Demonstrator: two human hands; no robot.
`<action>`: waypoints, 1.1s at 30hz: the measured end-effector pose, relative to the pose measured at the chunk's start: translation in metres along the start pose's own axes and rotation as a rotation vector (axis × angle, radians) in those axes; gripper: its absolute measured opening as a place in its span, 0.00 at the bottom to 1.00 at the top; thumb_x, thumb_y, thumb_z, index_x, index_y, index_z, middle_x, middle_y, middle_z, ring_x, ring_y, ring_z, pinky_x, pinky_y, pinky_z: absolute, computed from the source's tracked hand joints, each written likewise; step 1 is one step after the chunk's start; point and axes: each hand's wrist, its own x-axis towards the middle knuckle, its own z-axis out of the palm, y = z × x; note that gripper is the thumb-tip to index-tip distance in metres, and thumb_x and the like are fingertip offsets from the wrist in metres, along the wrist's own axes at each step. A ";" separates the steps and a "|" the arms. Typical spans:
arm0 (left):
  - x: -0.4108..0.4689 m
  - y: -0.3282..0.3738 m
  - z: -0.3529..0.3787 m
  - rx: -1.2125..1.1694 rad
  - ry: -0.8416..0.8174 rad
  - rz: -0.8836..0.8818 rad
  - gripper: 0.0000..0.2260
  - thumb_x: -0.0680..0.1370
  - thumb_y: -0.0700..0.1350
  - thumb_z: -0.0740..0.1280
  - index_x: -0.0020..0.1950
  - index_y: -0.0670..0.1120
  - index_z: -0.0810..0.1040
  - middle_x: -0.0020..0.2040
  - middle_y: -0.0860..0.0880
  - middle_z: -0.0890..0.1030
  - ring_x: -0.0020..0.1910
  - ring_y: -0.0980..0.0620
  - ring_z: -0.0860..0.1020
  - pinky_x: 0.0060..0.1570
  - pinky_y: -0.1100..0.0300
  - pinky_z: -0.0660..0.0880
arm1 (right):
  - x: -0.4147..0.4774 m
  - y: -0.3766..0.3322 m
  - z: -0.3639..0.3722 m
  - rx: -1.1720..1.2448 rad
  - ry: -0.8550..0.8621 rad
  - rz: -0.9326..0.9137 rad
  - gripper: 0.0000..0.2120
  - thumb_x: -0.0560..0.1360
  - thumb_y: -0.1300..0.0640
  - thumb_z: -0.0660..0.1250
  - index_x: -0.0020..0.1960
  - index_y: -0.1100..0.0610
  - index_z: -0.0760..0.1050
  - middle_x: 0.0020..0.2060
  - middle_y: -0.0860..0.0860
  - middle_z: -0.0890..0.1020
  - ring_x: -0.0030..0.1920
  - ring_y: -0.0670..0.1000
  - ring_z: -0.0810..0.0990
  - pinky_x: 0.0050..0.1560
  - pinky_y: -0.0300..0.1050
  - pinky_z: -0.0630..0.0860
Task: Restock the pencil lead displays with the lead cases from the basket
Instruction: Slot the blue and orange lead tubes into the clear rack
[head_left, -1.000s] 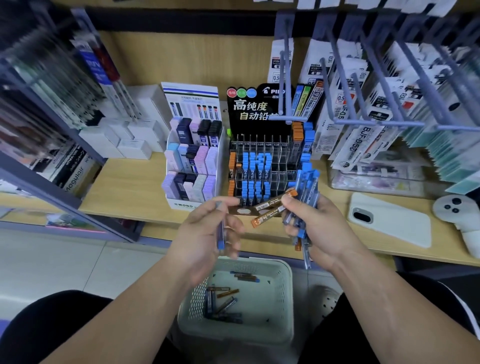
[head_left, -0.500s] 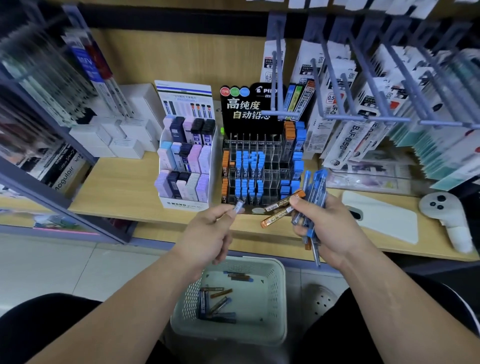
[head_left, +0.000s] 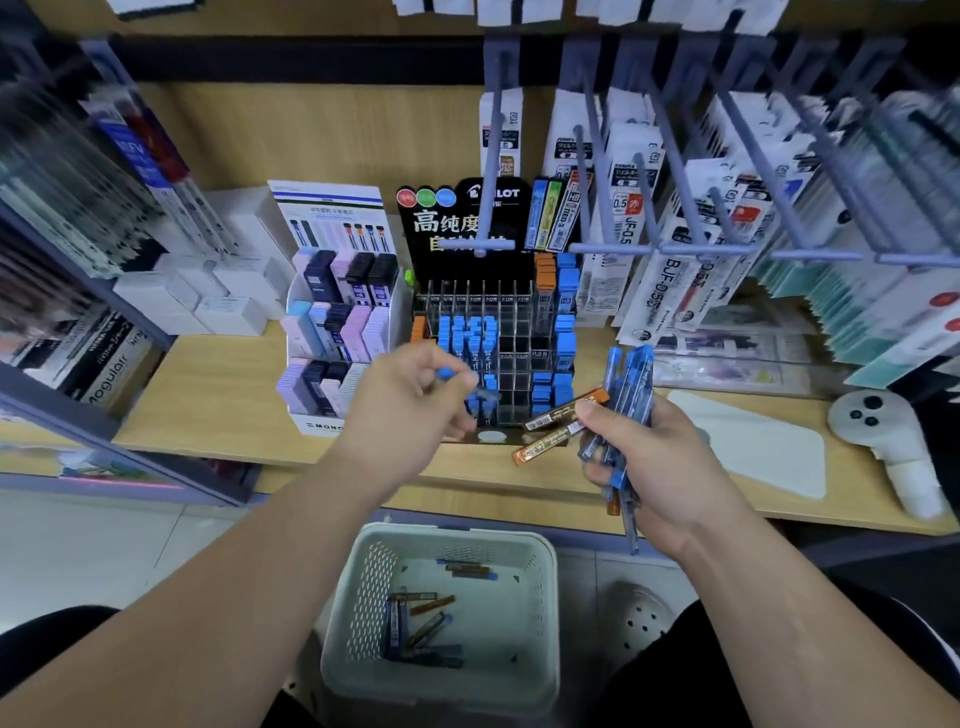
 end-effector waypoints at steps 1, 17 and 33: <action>0.005 0.004 0.001 -0.026 0.030 0.017 0.01 0.79 0.42 0.70 0.49 0.45 0.81 0.31 0.45 0.83 0.34 0.46 0.84 0.40 0.54 0.82 | -0.001 0.000 -0.001 0.004 0.004 -0.002 0.05 0.77 0.58 0.73 0.45 0.54 0.77 0.33 0.47 0.81 0.33 0.48 0.77 0.28 0.35 0.72; 0.080 0.025 0.012 0.369 0.104 0.384 0.06 0.73 0.46 0.77 0.47 0.50 0.83 0.38 0.54 0.80 0.35 0.61 0.75 0.40 0.68 0.76 | -0.004 0.004 -0.008 0.045 -0.022 -0.055 0.05 0.77 0.60 0.72 0.44 0.53 0.77 0.32 0.45 0.79 0.34 0.47 0.76 0.31 0.36 0.73; 0.099 0.036 0.017 0.685 0.036 0.535 0.06 0.75 0.46 0.75 0.48 0.44 0.85 0.33 0.63 0.72 0.33 0.65 0.73 0.44 0.61 0.74 | -0.002 0.004 -0.010 0.051 -0.003 -0.034 0.05 0.77 0.59 0.72 0.44 0.52 0.78 0.34 0.47 0.81 0.35 0.46 0.78 0.35 0.38 0.76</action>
